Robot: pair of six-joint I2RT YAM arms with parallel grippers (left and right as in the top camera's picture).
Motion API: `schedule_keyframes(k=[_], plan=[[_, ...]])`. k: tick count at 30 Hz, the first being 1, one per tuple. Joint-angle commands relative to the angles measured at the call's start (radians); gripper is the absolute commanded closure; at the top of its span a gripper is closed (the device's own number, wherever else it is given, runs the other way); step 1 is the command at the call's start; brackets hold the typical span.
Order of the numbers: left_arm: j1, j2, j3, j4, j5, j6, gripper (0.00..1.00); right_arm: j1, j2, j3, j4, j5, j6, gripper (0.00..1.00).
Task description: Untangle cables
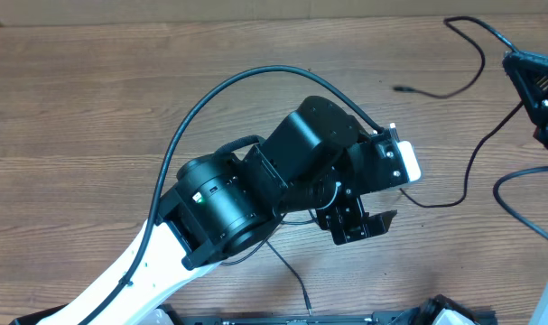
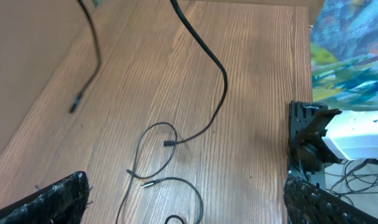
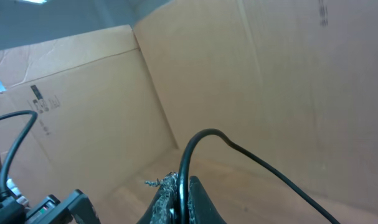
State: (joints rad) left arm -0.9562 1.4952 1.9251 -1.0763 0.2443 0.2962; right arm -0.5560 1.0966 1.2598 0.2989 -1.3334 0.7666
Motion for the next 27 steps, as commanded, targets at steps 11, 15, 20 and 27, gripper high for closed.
schedule_keyframes(k=[11, 15, 20, 27], plan=[[-0.006, -0.004, 0.015, -0.005, -0.383, -0.201, 0.00, -0.030, 0.083, 0.019, -0.339, 0.025, -0.013, 0.96], [-0.006, -0.004, 0.015, -0.005, -0.512, -0.283, 0.01, -0.042, 0.083, 0.019, -0.523, 0.122, -0.014, 0.96], [-0.005, -0.004, 0.015, -0.006, -0.578, -0.345, 0.01, -0.048, 0.083, 0.019, -0.731, 0.275, -0.086, 0.96], [0.000, -0.003, 0.015, -0.009, -0.595, -0.345, 0.00, -0.048, 0.082, 0.019, -0.901, 0.485, -0.177, 0.96]])
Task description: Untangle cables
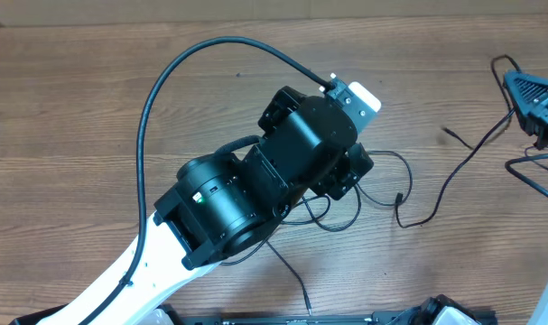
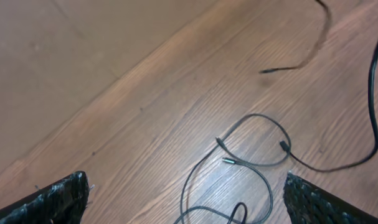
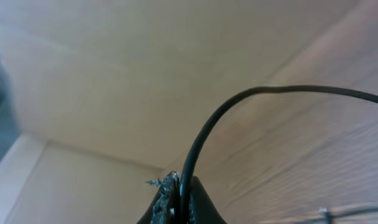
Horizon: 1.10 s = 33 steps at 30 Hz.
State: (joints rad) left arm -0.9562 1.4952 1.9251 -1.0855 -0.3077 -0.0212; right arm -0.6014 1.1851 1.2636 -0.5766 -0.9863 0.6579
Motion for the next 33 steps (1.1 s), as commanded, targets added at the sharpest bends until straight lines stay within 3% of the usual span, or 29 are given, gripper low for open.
schedule_keyframes(k=[1, 7, 12, 18, 25, 33], plan=[[0.002, -0.003, 0.015, 0.000, -0.043, -0.027, 0.01, -0.003, -0.006, 0.015, -0.040, 0.158, -0.082, 0.96], [0.020, -0.003, 0.015, -0.001, -0.044, -0.027, 0.01, -0.003, -0.008, 0.083, -0.237, 0.355, -0.196, 0.96], [0.050, -0.003, 0.015, -0.003, -0.089, -0.028, 0.00, -0.003, -0.008, 0.238, -0.419, 0.584, -0.288, 0.96], [0.093, -0.003, 0.015, 0.005, -0.094, -0.032, 0.00, -0.003, -0.010, 0.377, -0.521, 0.692, -0.301, 0.96], [0.142, -0.003, 0.015, 0.001, -0.094, -0.032, 0.01, -0.003, -0.032, 0.430, -0.548, 0.709, -0.308, 0.96], [0.146, -0.003, 0.015, -0.003, -0.092, -0.032, 0.01, -0.002, 0.014, 0.429, -0.385, 0.664, -0.303, 0.96]])
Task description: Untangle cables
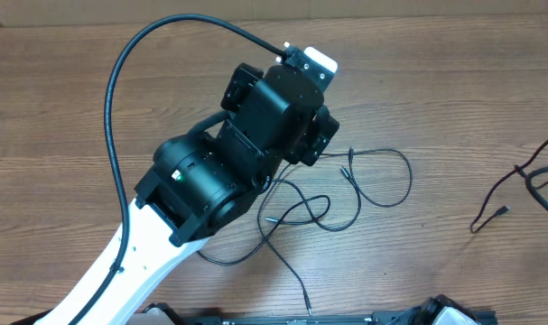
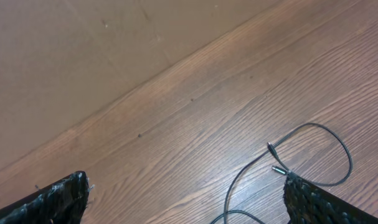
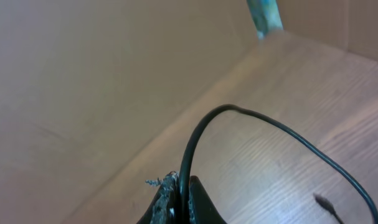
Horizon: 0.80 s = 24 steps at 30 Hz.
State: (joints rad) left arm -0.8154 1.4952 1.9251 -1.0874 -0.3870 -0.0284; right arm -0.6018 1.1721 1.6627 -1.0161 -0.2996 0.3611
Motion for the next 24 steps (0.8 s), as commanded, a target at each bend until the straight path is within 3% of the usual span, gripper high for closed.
schedule_keyframes(k=[1, 10, 24], plan=[[0.005, -0.003, 0.015, -0.001, -0.012, -0.024, 0.00, -0.002, 0.038, 0.030, 0.069, -0.029, 0.008, 0.96], [0.005, -0.003, 0.015, -0.002, -0.012, -0.024, 0.01, 0.062, 0.224, 0.030, 0.347, -0.229, 0.016, 0.96], [0.005, -0.003, 0.015, -0.002, -0.012, -0.024, 0.01, 0.232, 0.570, 0.030, 0.939, -0.222, 0.013, 0.96]])
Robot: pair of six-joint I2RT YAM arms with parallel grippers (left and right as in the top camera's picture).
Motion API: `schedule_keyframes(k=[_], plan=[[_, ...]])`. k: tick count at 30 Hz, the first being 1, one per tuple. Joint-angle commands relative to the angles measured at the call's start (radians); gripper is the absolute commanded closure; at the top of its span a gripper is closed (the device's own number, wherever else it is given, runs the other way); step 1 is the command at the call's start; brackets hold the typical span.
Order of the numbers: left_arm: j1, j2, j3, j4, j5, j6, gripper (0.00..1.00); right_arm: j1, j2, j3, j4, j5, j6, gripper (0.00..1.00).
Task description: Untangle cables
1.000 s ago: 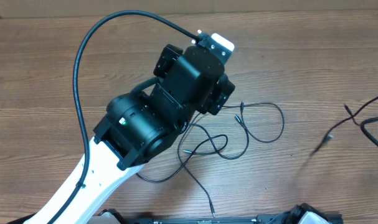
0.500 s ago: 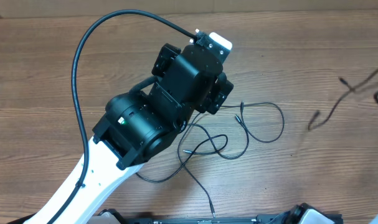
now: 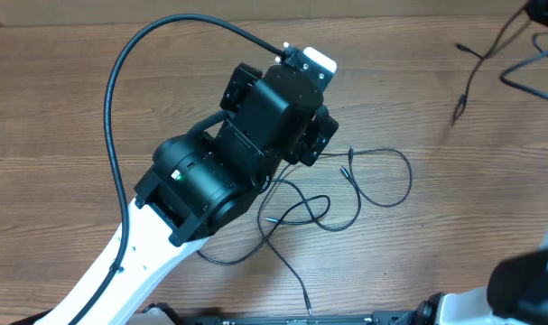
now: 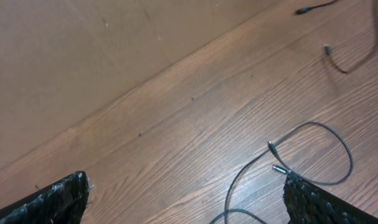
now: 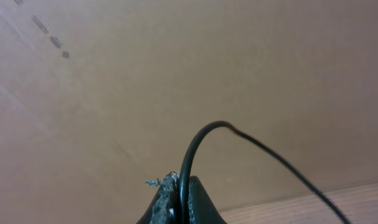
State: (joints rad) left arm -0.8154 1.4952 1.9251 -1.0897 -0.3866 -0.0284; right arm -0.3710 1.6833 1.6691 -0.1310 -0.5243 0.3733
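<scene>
A tangle of thin dark cables (image 3: 380, 200) lies on the wooden table (image 3: 75, 117) just right of my left arm. One of their loops (image 4: 345, 155) and two small plugs show in the left wrist view. My left gripper (image 4: 184, 179) hangs open above the table with nothing between its fingers (image 4: 55, 200). My right gripper (image 5: 181, 182) is shut on a thicker black cable (image 5: 238, 132). That black cable (image 3: 472, 63) hangs in the far right corner in the overhead view, apart from the tangle. Its loose ends (image 4: 329, 51) show at the top right in the left wrist view.
The left arm's bulky black body (image 3: 246, 153) covers the table's middle, with its own thick camera cable (image 3: 120, 72) arching over the left. A cardboard wall (image 4: 83, 56) stands along the far edge. A blurred dark shape (image 3: 526, 280) fills the bottom right corner.
The black cable, whose end lay on the table at the right edge, now hangs in the far right corner, still in my shut right gripper. The left arm has not moved.
First the black cable's end lay among the thin cables while my right gripper held it at the far right, and my left wrist pointed right. Then the left wrist faced the far wall. The black cable's end then lay clear of the tangle, and now hangs lifted.
</scene>
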Motion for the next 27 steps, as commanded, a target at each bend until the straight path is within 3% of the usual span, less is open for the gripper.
schedule_keyframes(k=[1, 11, 19, 21, 22, 24, 25, 26, 27], plan=[[0.005, -0.003, 0.015, 0.001, -0.012, -0.024, 0.00, 0.001, 0.080, 0.024, 0.075, 0.010, 0.008, 0.96], [0.005, -0.003, 0.015, 0.001, -0.013, -0.024, 0.00, -0.018, 0.262, 0.023, 0.024, 0.303, 0.018, 0.96], [0.005, -0.003, 0.015, 0.001, -0.012, -0.024, 0.00, -0.088, 0.280, 0.021, -0.043, 0.491, -0.055, 0.96], [0.005, -0.003, 0.015, 0.001, -0.013, -0.024, 0.00, -0.117, 0.280, 0.021, -0.072, 0.532, -0.057, 0.83], [0.005, -0.003, 0.015, 0.001, -0.012, -0.024, 0.00, -0.134, 0.280, 0.021, -0.092, 0.548, -0.057, 0.64], [0.005, -0.003, 0.015, 0.001, -0.012, -0.024, 0.00, -0.171, 0.281, 0.021, -0.129, 0.557, -0.057, 0.51], [0.005, -0.003, 0.015, 0.001, -0.012, -0.024, 0.01, -0.190, 0.281, 0.021, -0.148, 0.557, -0.057, 0.34], [0.005, -0.003, 0.015, 0.001, -0.012, -0.024, 0.00, -0.203, 0.281, 0.021, -0.159, 0.557, -0.057, 0.09], [0.005, -0.003, 0.015, 0.001, -0.013, -0.024, 0.00, -0.218, 0.281, 0.021, -0.172, 0.556, -0.057, 0.00]])
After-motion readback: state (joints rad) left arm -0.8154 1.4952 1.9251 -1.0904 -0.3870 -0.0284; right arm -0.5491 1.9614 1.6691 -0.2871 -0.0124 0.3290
